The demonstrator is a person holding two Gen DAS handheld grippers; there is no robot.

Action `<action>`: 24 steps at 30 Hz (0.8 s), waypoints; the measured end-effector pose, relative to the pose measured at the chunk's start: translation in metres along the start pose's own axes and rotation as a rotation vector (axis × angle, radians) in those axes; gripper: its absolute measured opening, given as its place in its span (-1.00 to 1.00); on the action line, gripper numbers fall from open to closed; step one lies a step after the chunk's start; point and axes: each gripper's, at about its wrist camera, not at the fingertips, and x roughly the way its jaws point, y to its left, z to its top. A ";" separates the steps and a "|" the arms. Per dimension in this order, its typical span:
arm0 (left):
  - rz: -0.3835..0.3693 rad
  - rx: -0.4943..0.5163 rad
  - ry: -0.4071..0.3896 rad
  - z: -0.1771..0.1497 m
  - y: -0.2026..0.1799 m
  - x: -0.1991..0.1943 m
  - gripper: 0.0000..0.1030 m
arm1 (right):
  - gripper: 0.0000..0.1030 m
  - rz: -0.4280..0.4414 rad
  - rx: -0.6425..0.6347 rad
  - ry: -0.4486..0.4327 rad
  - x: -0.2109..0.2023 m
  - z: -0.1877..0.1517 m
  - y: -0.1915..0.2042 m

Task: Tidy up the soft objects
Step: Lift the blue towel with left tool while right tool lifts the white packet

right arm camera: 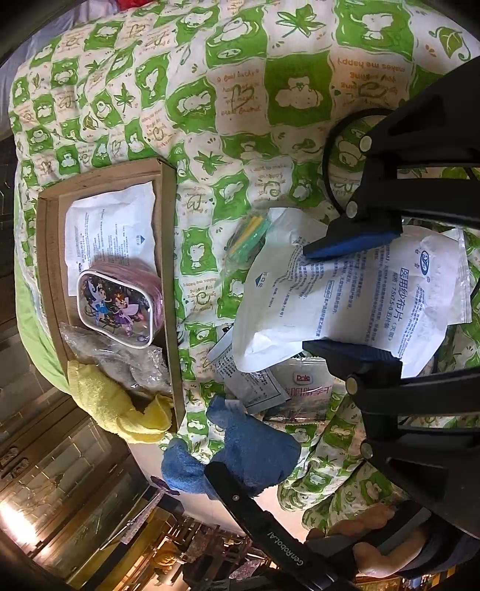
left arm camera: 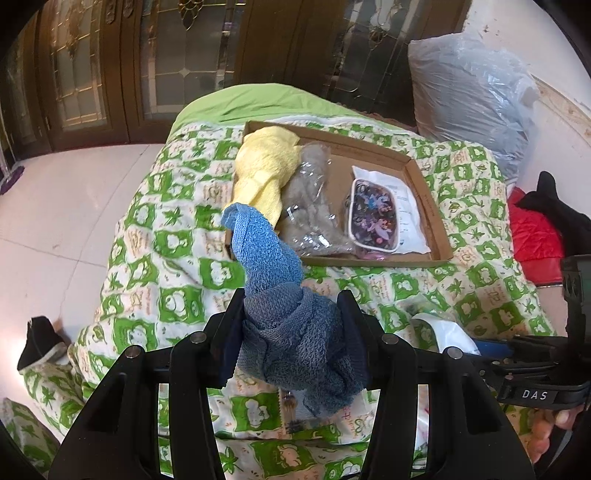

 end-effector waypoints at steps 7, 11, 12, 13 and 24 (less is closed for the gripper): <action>-0.006 0.028 0.000 0.006 -0.005 0.000 -0.05 | -0.17 -0.001 -0.005 -0.009 -0.002 0.003 0.000; -0.005 0.044 0.000 0.009 -0.008 0.000 -0.06 | -0.17 -0.003 -0.007 -0.009 -0.003 0.004 -0.001; -0.006 0.050 -0.001 0.011 -0.009 0.000 -0.06 | -0.17 -0.003 -0.007 -0.010 -0.003 0.005 -0.001; -0.006 0.056 -0.002 0.012 -0.010 0.000 -0.06 | -0.17 -0.004 -0.007 -0.011 -0.004 0.005 -0.001; 0.004 0.081 -0.065 0.041 -0.008 -0.019 -0.05 | -0.17 -0.022 -0.022 -0.046 -0.014 0.016 -0.001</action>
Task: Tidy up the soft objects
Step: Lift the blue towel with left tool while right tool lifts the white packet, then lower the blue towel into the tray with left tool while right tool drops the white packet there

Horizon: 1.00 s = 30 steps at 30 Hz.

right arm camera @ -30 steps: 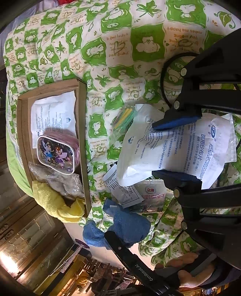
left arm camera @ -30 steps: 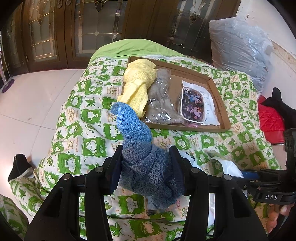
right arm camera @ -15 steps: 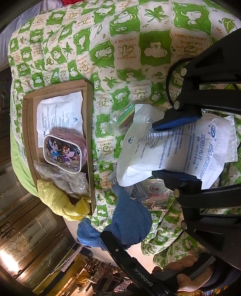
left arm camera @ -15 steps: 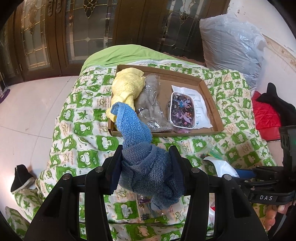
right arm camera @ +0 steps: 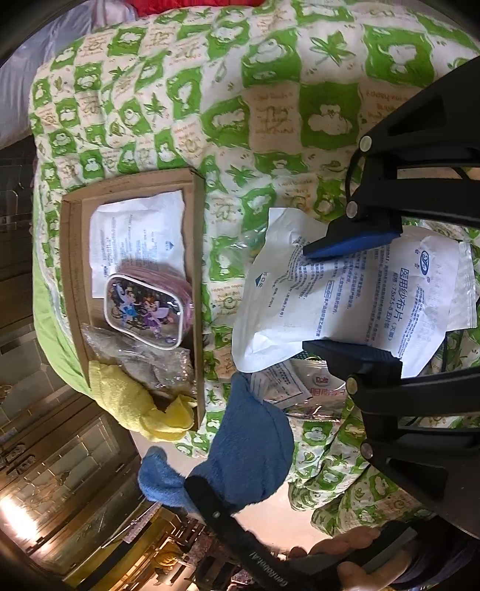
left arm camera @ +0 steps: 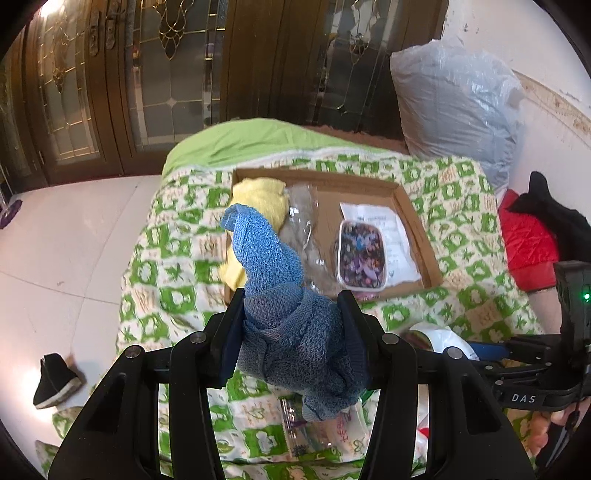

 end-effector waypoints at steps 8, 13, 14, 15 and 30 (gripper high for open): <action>0.015 0.059 -0.019 0.020 -0.013 -0.001 -0.05 | -0.17 -0.032 -0.019 -0.030 -0.007 0.013 -0.005; 0.023 0.090 -0.018 0.035 -0.021 0.009 -0.05 | -0.17 -0.059 -0.030 -0.058 -0.013 0.030 -0.010; 0.026 0.094 -0.016 0.037 -0.022 0.011 -0.05 | -0.17 -0.063 -0.032 -0.065 -0.015 0.033 -0.012; 0.030 0.096 -0.012 0.039 -0.022 0.015 -0.05 | -0.17 -0.071 -0.033 -0.073 -0.016 0.037 -0.014; 0.059 0.083 0.032 0.082 -0.008 0.068 -0.05 | -0.17 -0.193 -0.089 -0.137 0.011 0.119 -0.036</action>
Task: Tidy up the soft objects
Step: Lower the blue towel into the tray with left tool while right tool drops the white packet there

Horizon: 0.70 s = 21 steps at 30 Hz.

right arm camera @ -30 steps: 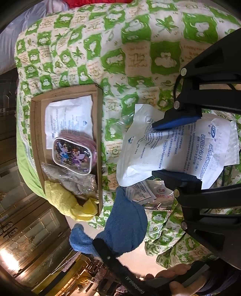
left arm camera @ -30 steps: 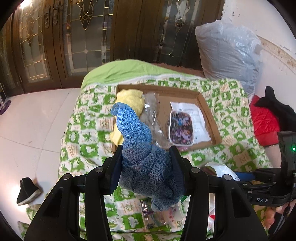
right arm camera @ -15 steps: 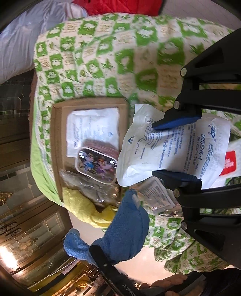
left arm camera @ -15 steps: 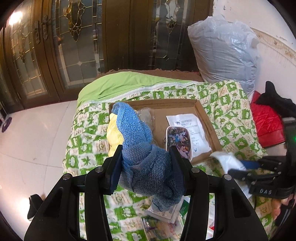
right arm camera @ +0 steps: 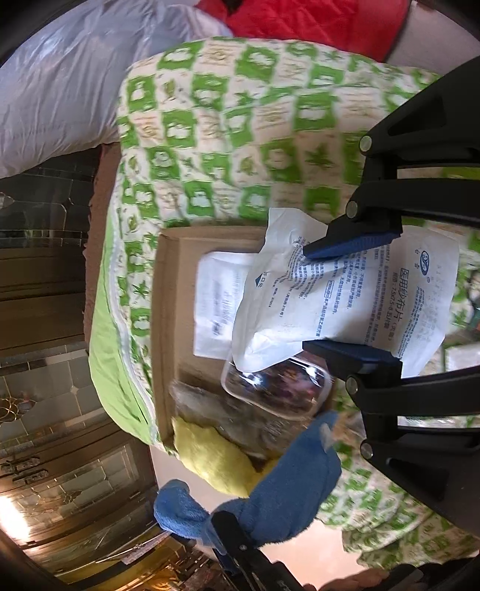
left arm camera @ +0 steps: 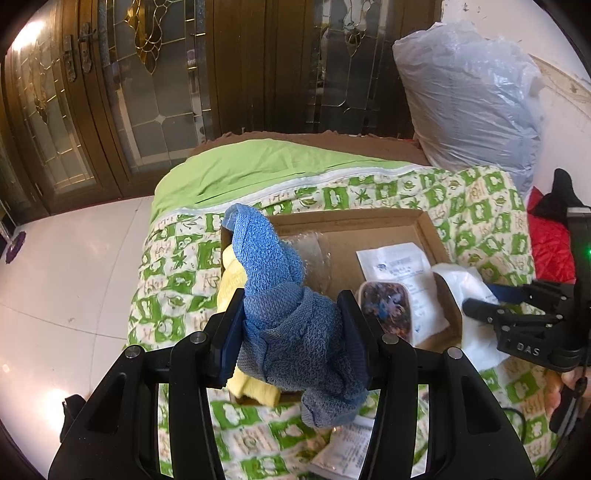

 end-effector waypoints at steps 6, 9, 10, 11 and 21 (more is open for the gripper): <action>0.000 -0.008 0.011 0.010 0.001 0.024 -0.05 | -0.17 -0.085 -0.067 -0.010 0.032 0.015 0.004; 0.023 0.019 0.012 0.017 0.000 0.035 -0.05 | -0.16 -0.113 -0.095 -0.014 0.044 0.019 0.009; 0.029 0.025 0.012 0.019 0.000 0.039 -0.05 | -0.16 -0.128 -0.110 -0.026 0.046 0.020 0.012; 0.032 0.029 0.014 0.021 0.001 0.042 -0.05 | -0.16 -0.141 -0.122 -0.038 0.047 0.022 0.015; 0.011 -0.016 0.024 0.024 0.009 0.065 0.06 | 0.20 -0.151 -0.154 -0.103 0.063 0.032 0.021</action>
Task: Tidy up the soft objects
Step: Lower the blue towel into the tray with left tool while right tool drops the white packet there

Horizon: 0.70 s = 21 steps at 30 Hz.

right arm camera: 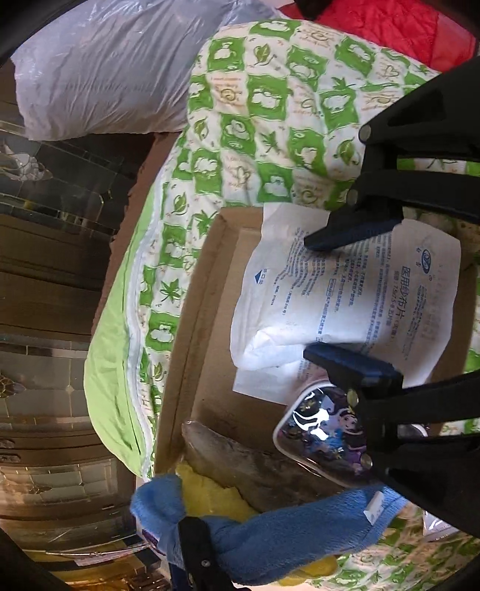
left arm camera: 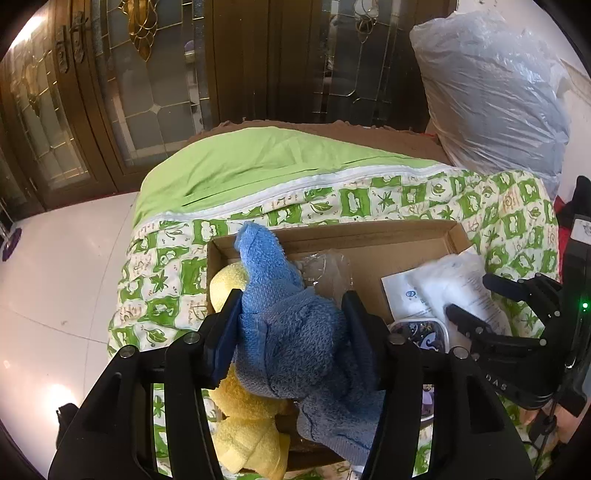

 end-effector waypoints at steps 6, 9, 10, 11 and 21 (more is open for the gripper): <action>-0.007 -0.041 -0.061 0.008 0.005 -0.016 0.09 | 0.39 0.018 0.035 -0.056 -0.009 0.002 -0.004; -0.028 -0.073 -0.061 0.016 0.011 -0.023 0.27 | 0.42 0.037 0.072 -0.085 -0.020 0.001 -0.008; -0.032 -0.080 -0.056 0.018 0.013 -0.024 0.27 | 0.42 0.041 0.084 -0.088 -0.022 -0.001 -0.009; -0.038 -0.087 -0.052 0.019 0.014 -0.026 0.27 | 0.42 0.049 0.099 -0.091 -0.025 -0.002 -0.011; -0.027 0.041 0.043 -0.066 -0.012 -0.055 0.27 | 0.43 0.166 0.185 -0.050 -0.054 -0.049 -0.007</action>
